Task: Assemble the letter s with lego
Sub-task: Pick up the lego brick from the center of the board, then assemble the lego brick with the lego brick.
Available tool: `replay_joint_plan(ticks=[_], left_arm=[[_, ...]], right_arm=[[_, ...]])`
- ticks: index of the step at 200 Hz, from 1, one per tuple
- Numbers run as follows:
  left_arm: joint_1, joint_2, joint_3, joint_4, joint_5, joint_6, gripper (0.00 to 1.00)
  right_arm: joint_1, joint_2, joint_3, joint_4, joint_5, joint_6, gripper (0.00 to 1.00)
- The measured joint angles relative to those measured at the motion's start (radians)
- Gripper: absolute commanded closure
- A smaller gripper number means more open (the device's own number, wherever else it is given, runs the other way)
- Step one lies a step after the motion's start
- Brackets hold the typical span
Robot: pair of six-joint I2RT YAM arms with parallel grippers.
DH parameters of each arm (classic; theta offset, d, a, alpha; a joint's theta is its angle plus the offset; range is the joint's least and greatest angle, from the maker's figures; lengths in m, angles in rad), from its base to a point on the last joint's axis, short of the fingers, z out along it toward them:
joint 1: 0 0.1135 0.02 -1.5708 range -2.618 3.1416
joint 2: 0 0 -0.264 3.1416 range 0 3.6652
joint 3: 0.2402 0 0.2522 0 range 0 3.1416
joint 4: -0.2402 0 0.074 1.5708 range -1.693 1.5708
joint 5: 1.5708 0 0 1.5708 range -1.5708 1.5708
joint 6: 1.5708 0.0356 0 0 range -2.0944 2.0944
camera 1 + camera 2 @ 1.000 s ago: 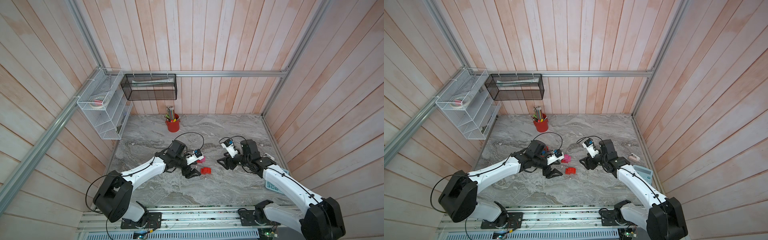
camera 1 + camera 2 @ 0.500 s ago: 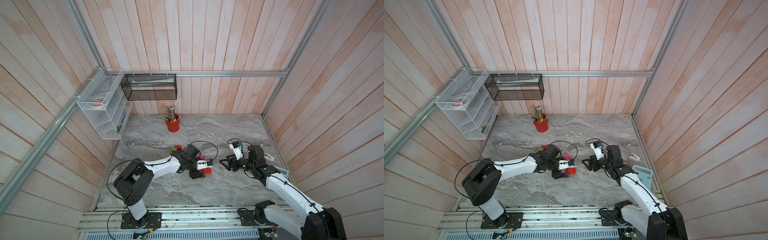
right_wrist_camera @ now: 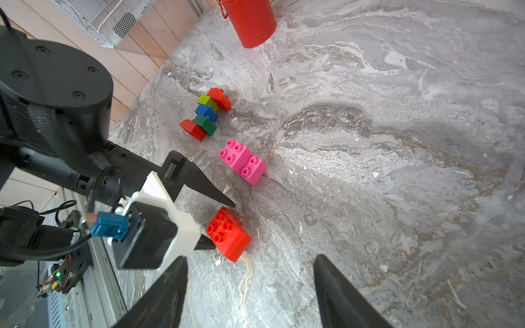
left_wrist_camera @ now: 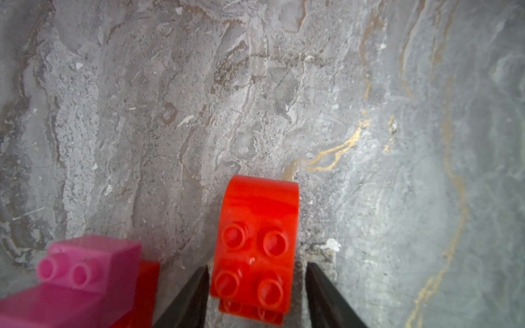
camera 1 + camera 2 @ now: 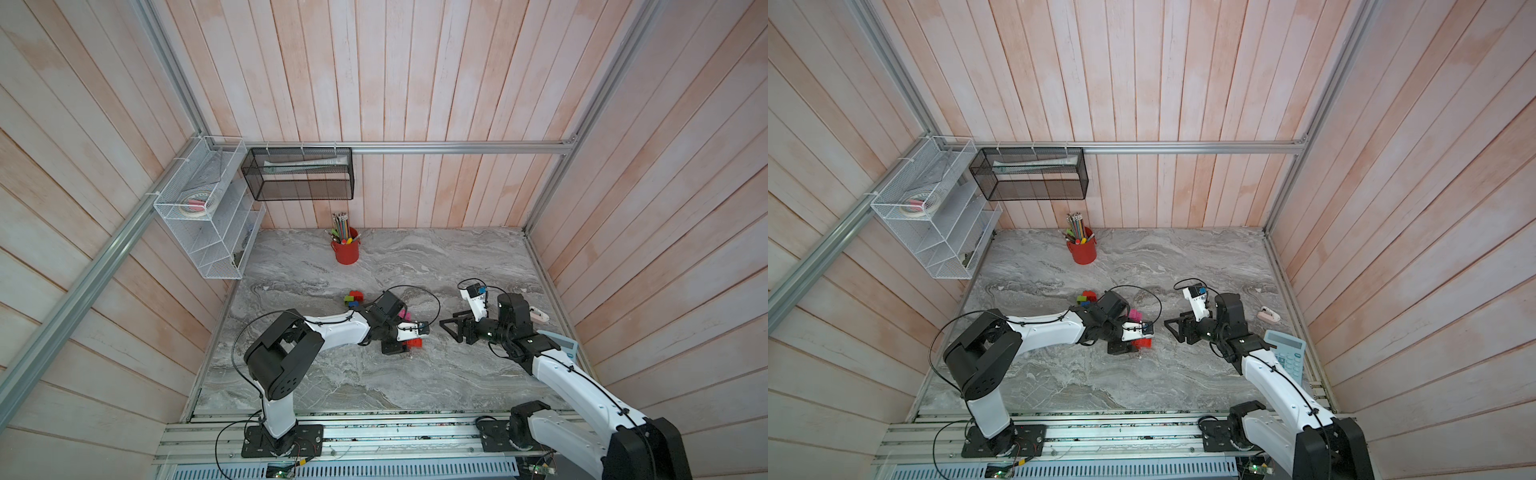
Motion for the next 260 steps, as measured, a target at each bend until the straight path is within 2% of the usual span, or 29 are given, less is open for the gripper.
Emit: replay_joint_plan(ticks=[70, 136, 178, 220, 260], left_arm=[[0.000, 0.004, 0.010, 0.000, -0.001, 0.001, 0.65], [0.000, 0.004, 0.038, -0.046, -0.003, -0.006, 0.66], [0.020, -0.048, 0.055, -0.115, 0.007, -0.038, 0.65], [0.063, -0.171, 0.117, -0.211, 0.033, -0.051, 0.65], [0.103, -0.200, 0.192, -0.264, 0.059, -0.043, 0.65]], right_arm=[[-0.006, 0.000, 0.000, 0.016, -0.007, 0.003, 0.28], [-0.016, 0.016, -0.017, 0.072, -0.022, 0.042, 0.28], [-0.018, 0.080, -0.060, 0.212, -0.045, 0.161, 0.28], [-0.019, 0.222, -0.111, 0.451, -0.120, 0.351, 0.28], [-0.014, 0.352, -0.113, 0.629, -0.182, 0.492, 0.28]])
